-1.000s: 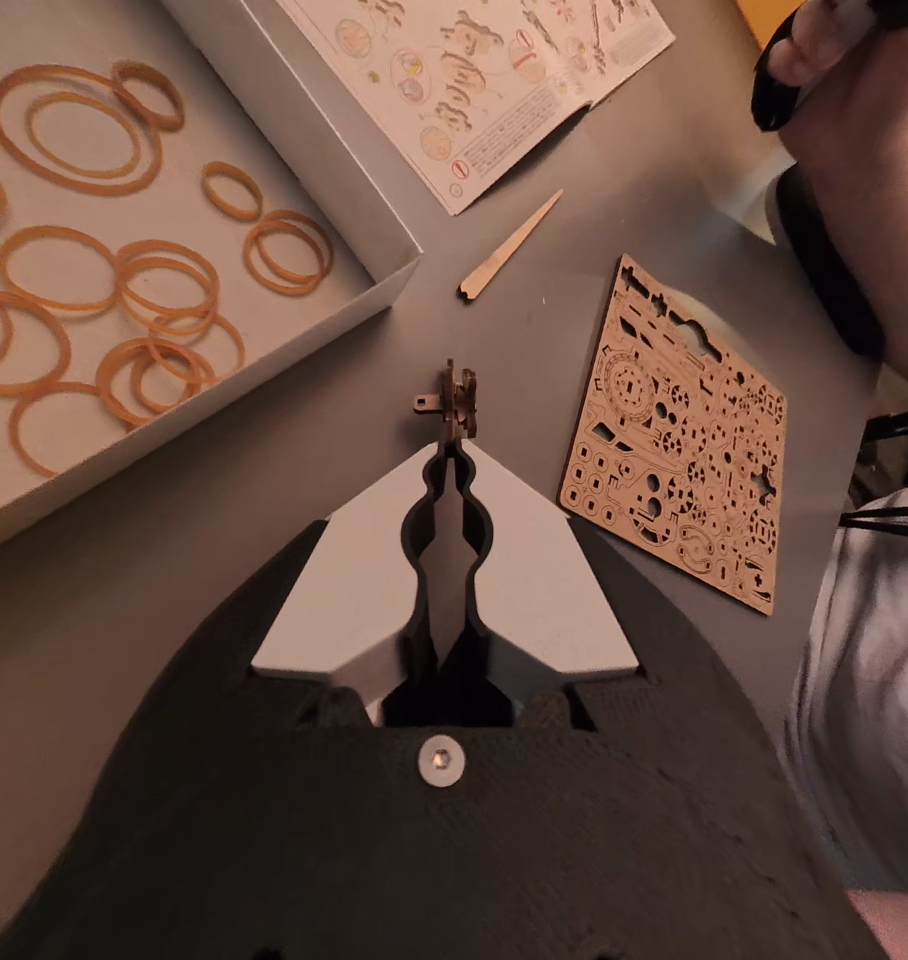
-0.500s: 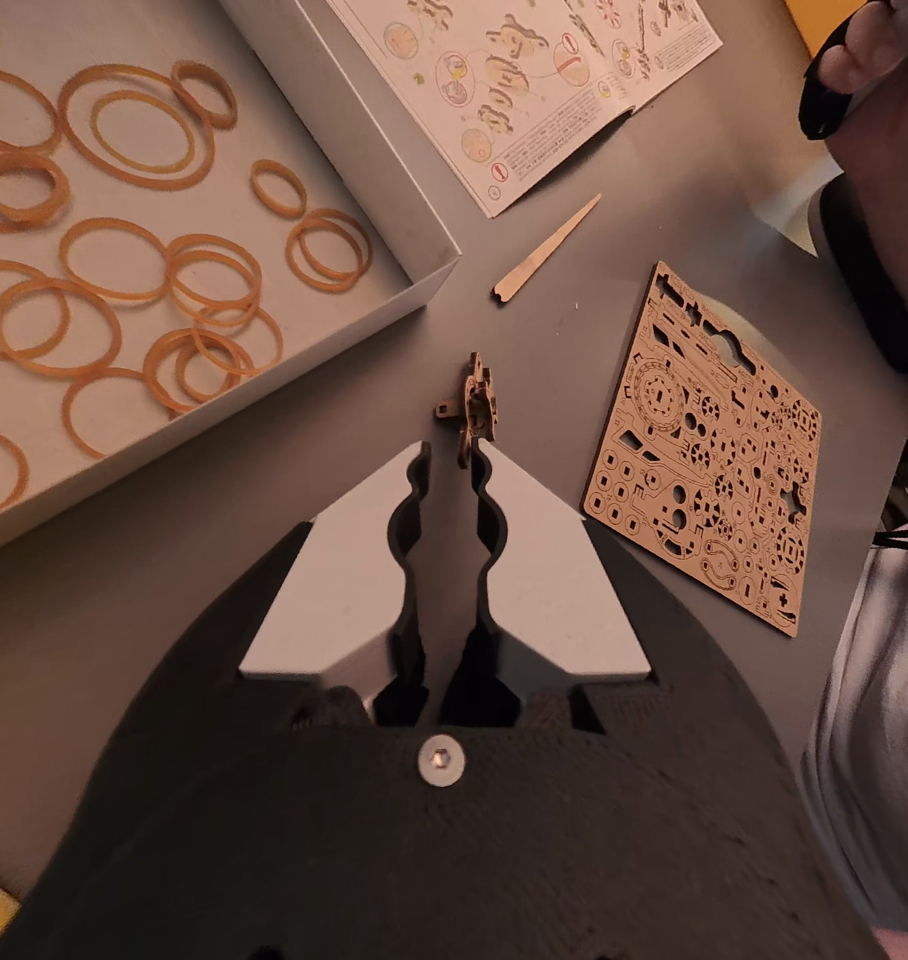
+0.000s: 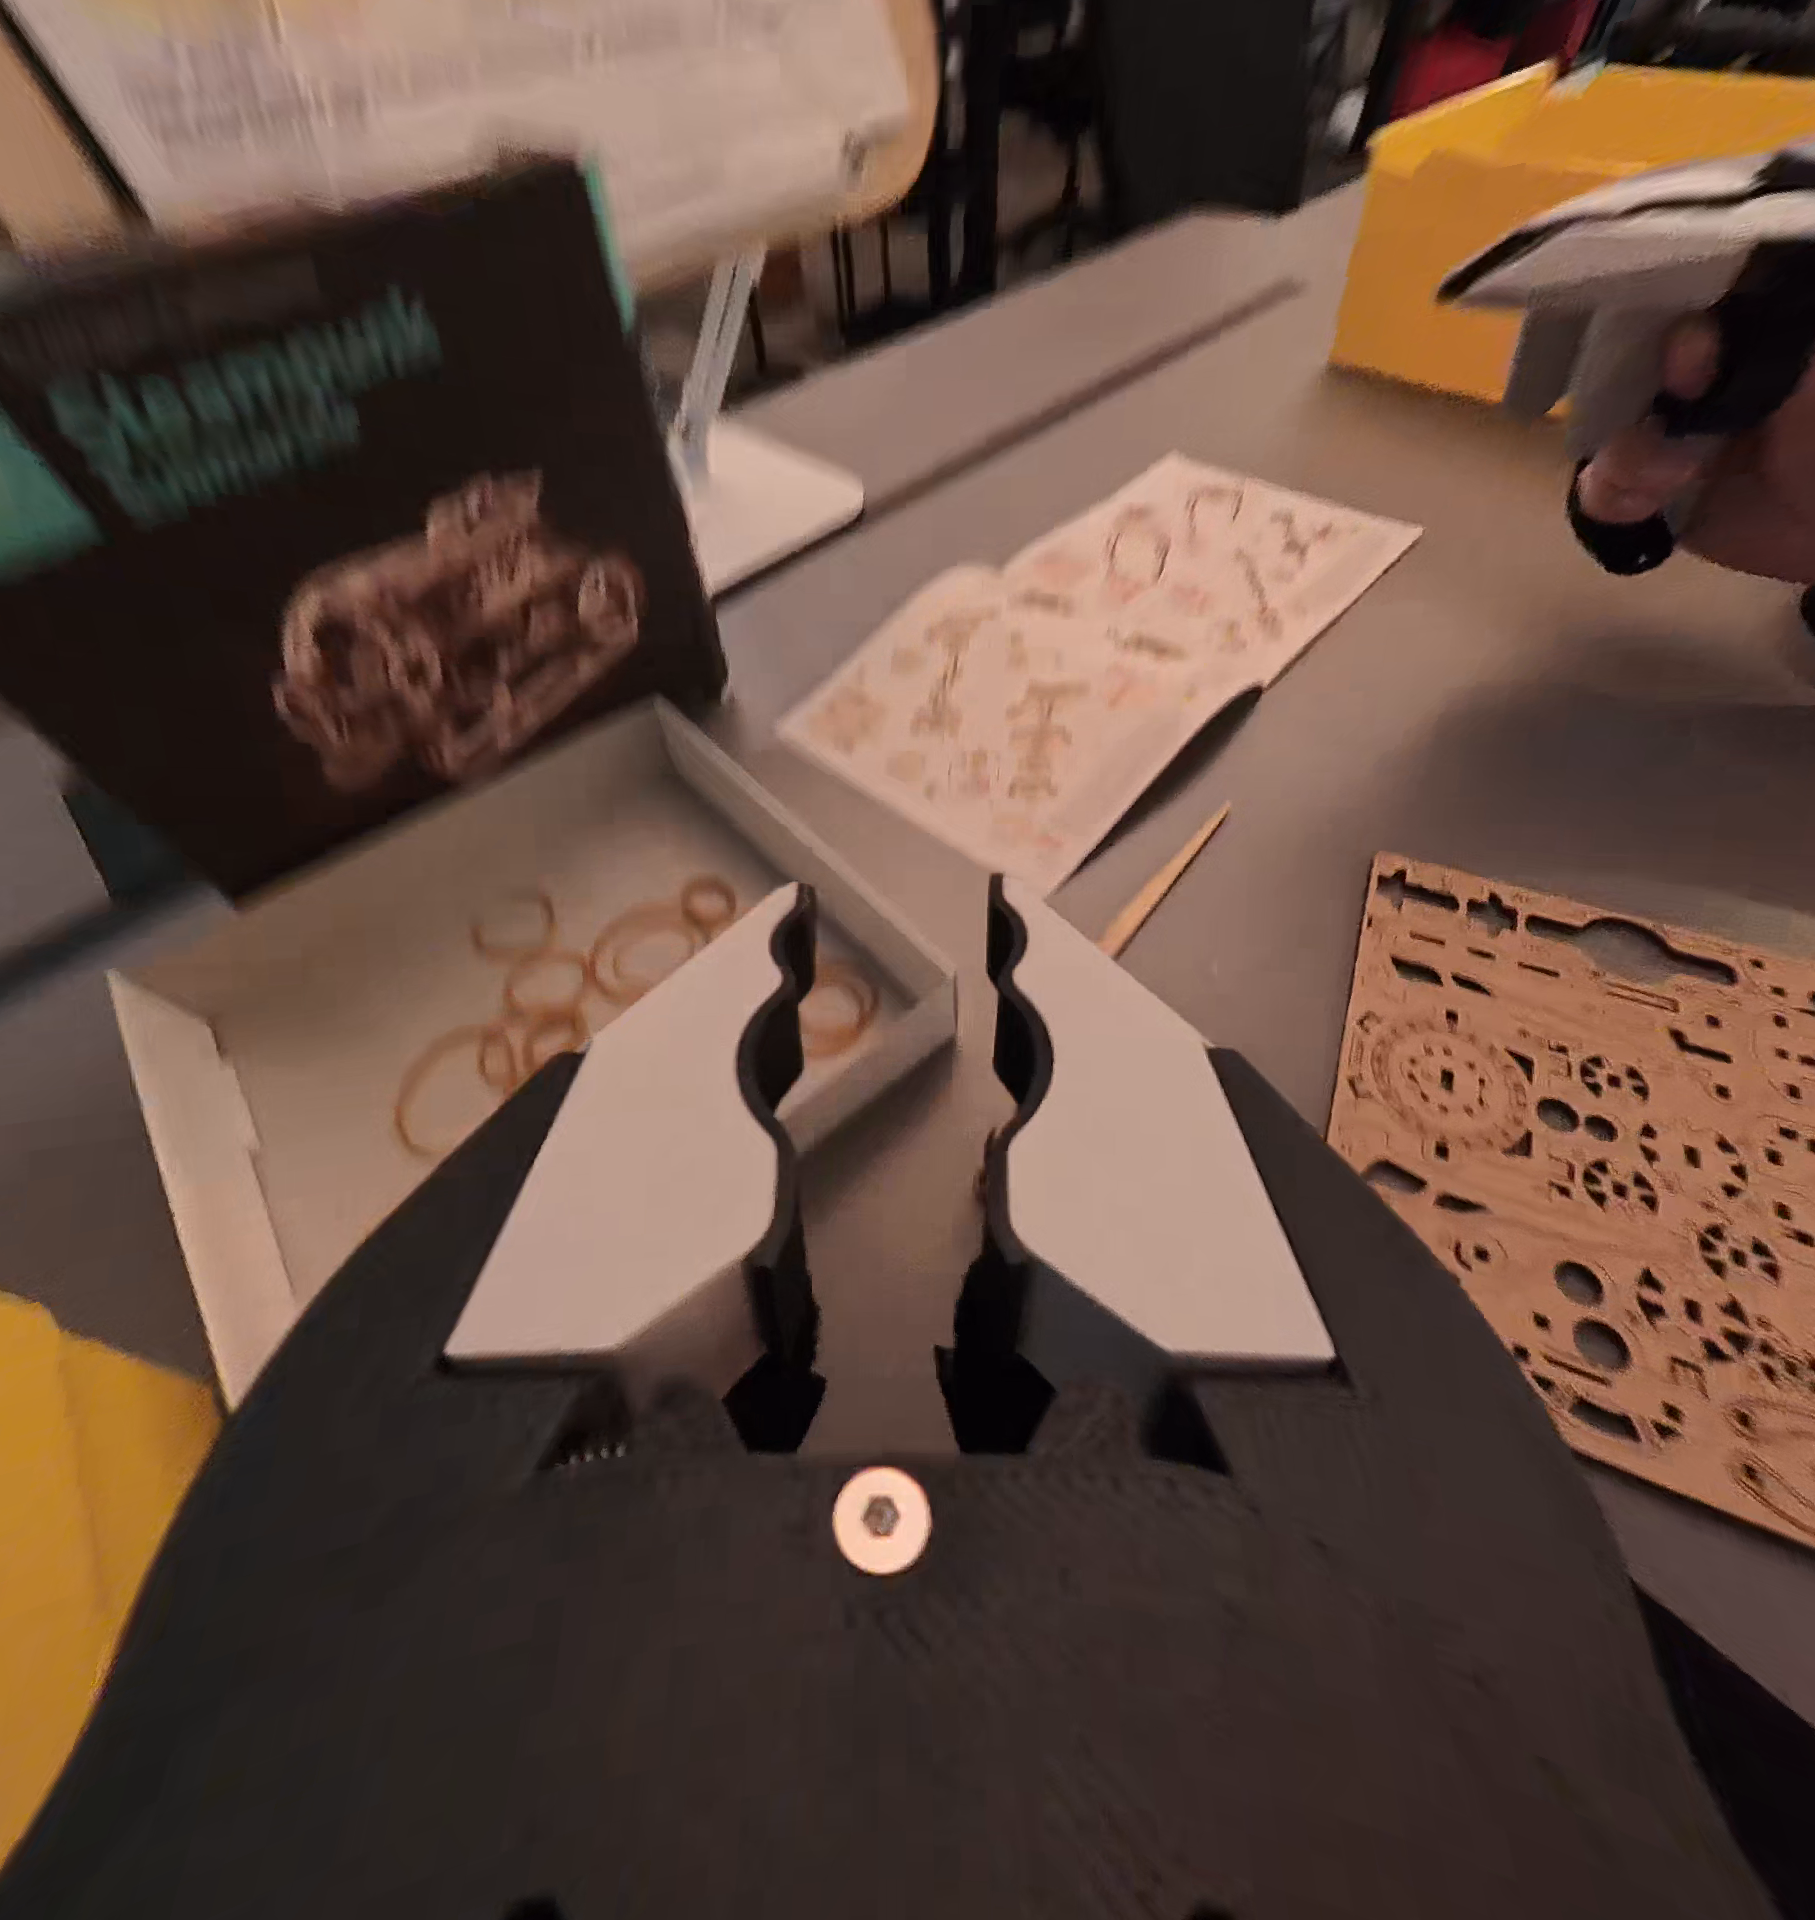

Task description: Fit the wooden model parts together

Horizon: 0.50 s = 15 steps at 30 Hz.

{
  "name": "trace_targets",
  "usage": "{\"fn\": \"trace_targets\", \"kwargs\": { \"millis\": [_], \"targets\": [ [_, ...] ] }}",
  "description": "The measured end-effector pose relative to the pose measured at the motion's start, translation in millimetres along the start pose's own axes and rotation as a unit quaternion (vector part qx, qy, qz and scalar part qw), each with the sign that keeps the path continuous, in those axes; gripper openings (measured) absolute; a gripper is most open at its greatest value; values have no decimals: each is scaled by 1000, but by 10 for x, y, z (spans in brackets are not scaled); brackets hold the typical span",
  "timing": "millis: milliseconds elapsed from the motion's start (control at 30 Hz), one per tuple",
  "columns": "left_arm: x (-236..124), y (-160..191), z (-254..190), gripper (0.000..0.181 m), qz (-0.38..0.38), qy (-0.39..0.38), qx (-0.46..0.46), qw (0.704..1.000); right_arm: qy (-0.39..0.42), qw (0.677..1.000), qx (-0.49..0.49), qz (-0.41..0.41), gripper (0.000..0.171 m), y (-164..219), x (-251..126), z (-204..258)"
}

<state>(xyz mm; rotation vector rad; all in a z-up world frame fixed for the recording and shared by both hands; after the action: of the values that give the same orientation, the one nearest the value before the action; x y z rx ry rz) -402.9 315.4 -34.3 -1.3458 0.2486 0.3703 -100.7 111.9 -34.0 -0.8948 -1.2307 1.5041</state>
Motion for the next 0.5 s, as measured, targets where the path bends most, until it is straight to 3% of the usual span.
{"fn": "trace_targets", "kwargs": {
  "millis": [167, 300, 500],
  "targets": [
    [57, -181, -246, 30, -74, -25, 96, 992, 20, 992, -113, 52, 10, 99, 87, 135],
    [51, -239, -302, 29, -104, 10, 57, 993, -27, 977, -169, 128, 13, 283, 184, 280],
    [-17, -217, -194, 26, -127, -16, 40, 991, -54, 937, -219, 268, 12, 639, 294, 411]
  ]
}}
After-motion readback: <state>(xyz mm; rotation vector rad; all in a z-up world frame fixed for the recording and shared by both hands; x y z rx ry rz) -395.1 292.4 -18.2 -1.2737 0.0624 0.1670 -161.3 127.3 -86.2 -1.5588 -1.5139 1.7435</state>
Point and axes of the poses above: each gripper's, where its closed fingertips meet, x out along the fingers, y out of its underside, z = x × y across the jaws, the point moved 8 cm from there along -x, back along the fingers, and after that the axes turned 10 degrees about x, right-handed, at the moved point
